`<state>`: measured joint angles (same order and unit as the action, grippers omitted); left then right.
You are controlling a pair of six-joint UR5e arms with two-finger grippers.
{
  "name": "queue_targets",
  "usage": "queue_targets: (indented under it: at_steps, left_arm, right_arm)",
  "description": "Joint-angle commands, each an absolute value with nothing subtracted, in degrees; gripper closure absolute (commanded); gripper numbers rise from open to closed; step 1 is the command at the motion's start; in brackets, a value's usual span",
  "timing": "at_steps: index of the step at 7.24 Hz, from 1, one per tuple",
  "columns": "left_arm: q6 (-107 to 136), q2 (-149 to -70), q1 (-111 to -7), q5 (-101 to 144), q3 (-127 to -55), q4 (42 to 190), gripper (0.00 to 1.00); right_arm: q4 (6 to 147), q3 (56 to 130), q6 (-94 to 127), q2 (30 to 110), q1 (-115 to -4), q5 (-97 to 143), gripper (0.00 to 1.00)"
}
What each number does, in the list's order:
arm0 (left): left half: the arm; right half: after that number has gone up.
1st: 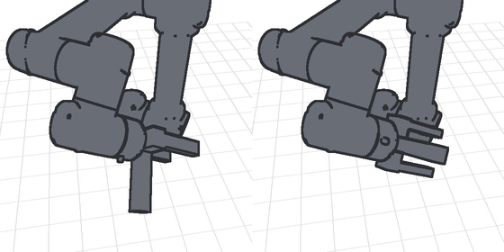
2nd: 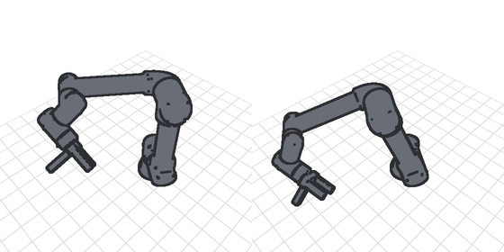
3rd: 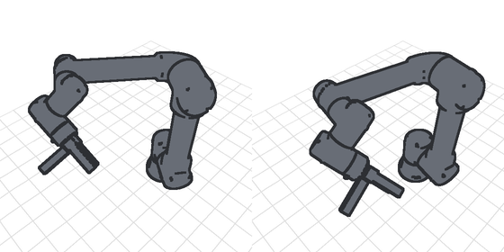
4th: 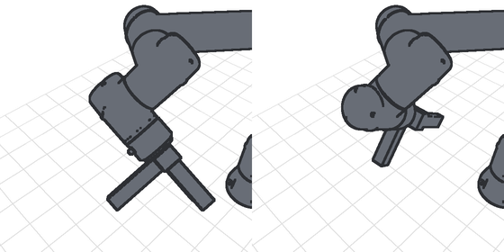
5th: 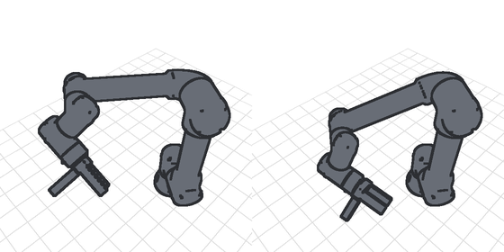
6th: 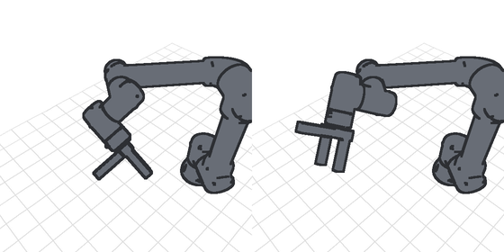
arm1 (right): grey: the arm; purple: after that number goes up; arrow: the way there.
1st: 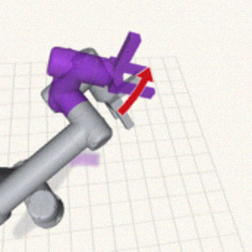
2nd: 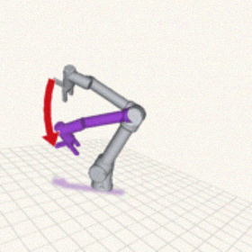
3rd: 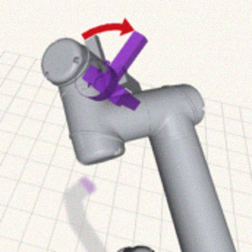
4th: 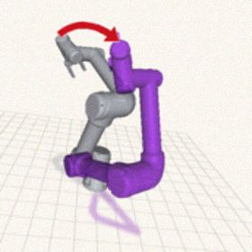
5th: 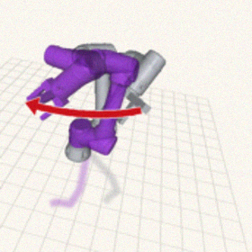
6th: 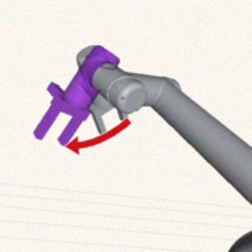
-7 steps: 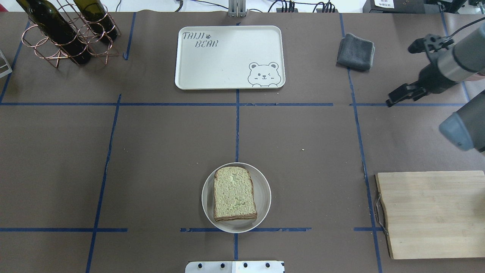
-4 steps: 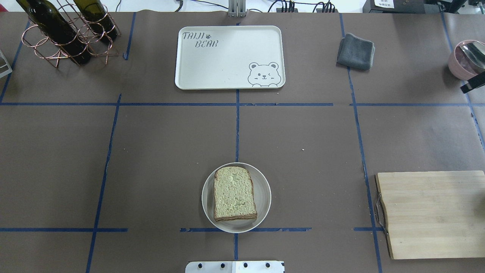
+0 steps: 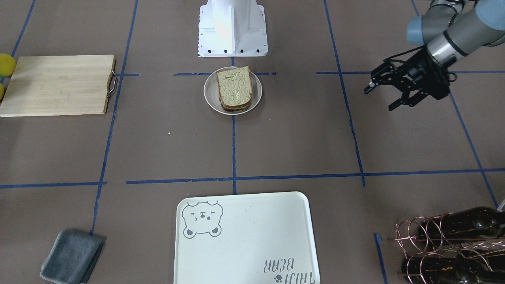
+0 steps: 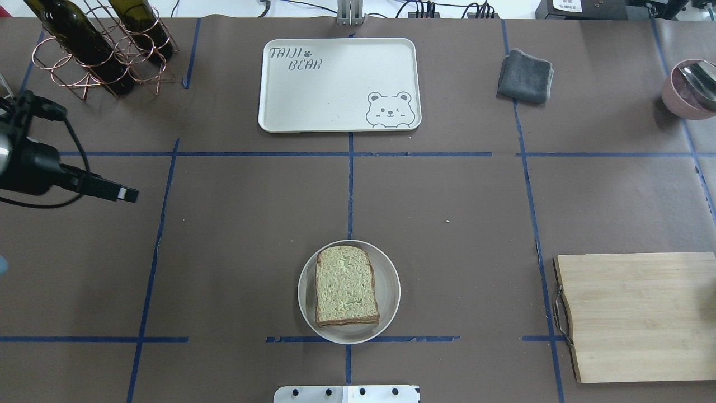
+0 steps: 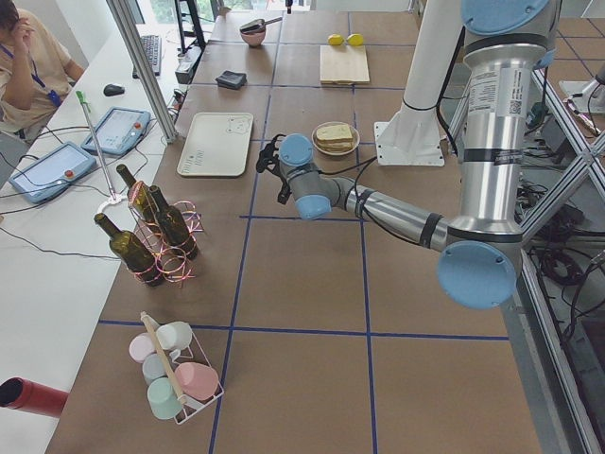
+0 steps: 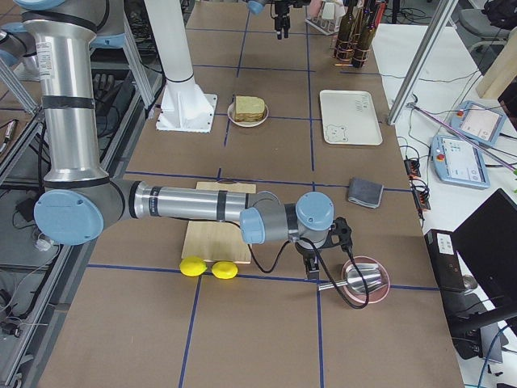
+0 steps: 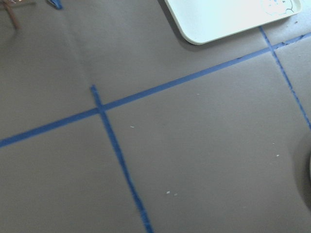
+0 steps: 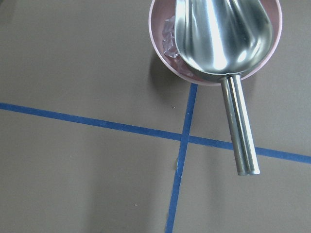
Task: Make sandwich and place on tray
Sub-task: 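Move the left gripper to the rim of the sandwich plate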
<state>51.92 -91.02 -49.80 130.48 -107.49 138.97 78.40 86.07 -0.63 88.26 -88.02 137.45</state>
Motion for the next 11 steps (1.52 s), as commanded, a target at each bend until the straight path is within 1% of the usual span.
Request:
queue_targets:
  at_steps: [1, 2, 3, 4, 5, 6, 7, 9, 10, 11]
  left_arm:
    - [68.58, -91.58, -33.92, 118.1, -113.18, 139.57, 0.0]
    - [75.17, -92.54, -27.14, 111.6, -113.64, 138.18, 0.0]
    - [79.24, -96.03, -23.16, 107.62, -113.64, 133.47, 0.0]
    - [82.24, -102.15, -20.68, 104.36, -113.47, 123.76, 0.0]
    - [82.79, -107.35, -19.44, 101.8, -111.99, 118.01, 0.03]
    - [84.97, -108.79, -18.9, 99.34, -110.32, 117.95, 0.28]
    - [86.12, -109.94, -17.68, 97.14, -108.13, 118.04, 0.37]
    - [85.96, -113.45, -17.23, 96.59, -102.86, 119.61, 0.37]
    - [86.04, -113.38, -17.05, 96.5, -101.27, 122.32, 0.37]
    - [85.96, -113.38, -16.35, 96.59, -100.73, 123.04, 0.42]
  right_arm:
    - [78.66, 87.18, -0.18, 89.38, -88.16, 133.8, 0.0]
    - [78.66, 87.36, -0.09, 89.56, -88.07, 133.16, 0.0]
    - [78.58, 87.45, -0.17, 89.73, -88.07, 133.15, 0.0]
    - [78.57, 87.54, -0.09, 89.74, -88.07, 133.15, 0.0]
    - [78.4, 87.54, -0.17, 90.17, -88.07, 133.24, 0.0]
    - [78.31, 87.63, -0.09, 90.18, -88.07, 133.33, 0.0]
    - [78.31, 87.63, -0.09, 90.18, -88.07, 133.33, 0.0]
    - [78.31, 87.71, -0.09, 90.18, -88.07, 133.42, 0.0]
    - [78.31, 87.71, -0.09, 90.18, -88.07, 133.42, 0.0]
    - [78.31, 87.71, -0.09, 90.18, -88.07, 133.42, 0.0]
